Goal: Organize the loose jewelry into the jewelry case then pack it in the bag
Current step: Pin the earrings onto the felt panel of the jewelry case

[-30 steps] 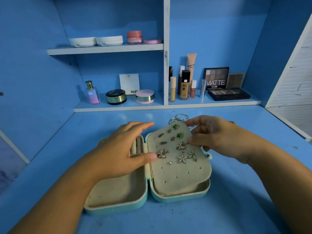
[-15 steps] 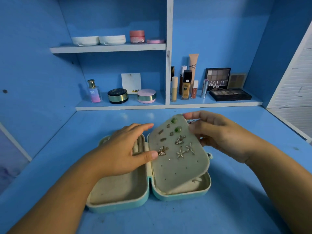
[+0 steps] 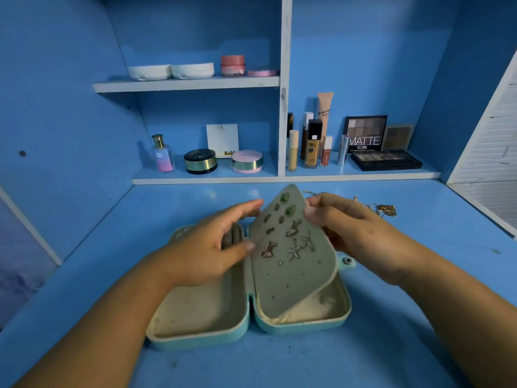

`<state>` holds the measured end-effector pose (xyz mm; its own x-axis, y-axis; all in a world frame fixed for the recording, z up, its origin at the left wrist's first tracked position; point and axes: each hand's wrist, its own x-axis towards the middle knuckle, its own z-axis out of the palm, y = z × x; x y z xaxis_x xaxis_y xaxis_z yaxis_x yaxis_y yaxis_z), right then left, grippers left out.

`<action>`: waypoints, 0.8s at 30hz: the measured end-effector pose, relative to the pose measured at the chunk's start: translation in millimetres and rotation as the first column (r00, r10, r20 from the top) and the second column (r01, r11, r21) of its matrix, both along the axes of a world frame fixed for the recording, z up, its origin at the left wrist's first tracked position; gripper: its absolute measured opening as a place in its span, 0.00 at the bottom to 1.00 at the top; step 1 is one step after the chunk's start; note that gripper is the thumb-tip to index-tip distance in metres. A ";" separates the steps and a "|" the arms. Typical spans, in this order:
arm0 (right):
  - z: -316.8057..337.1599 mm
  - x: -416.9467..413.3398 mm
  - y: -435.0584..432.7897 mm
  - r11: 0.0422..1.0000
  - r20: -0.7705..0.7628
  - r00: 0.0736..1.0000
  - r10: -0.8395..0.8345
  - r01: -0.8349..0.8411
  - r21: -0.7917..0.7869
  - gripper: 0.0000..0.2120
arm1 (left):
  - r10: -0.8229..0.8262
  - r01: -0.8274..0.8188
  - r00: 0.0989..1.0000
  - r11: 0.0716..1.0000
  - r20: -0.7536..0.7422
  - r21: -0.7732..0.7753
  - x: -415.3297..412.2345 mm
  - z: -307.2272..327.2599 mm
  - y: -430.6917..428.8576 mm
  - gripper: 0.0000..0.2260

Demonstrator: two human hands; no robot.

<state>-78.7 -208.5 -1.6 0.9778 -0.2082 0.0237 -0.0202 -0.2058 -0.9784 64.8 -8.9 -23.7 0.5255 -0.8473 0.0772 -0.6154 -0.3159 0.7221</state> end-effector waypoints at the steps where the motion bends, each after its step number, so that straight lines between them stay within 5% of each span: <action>1: 1.4 0.4 -3.9 0.997 -0.040 0.998 -0.050 0.047 -0.066 0.11 | 0.008 -0.010 0.999 0.999 0.036 0.038 0.0 -0.5 0.6 0.27; 9: -0.7 2.6 -14.8 0.897 -0.228 0.952 -0.204 0.089 -0.433 0.12 | 0.015 -0.066 0.964 0.981 0.267 0.180 -3.7 3.0 -1.7 0.25; 16: 0.0 2.1 -16.0 0.921 -0.258 0.951 -0.171 0.062 -0.385 0.07 | 0.013 -0.073 0.952 0.980 0.307 0.183 -3.5 3.3 -2.6 0.21; 24: -0.6 1.0 -19.9 0.959 -0.270 0.956 -0.114 0.035 -0.281 0.13 | 0.012 -0.067 0.954 0.982 0.300 0.175 -1.2 0.4 -2.0 0.21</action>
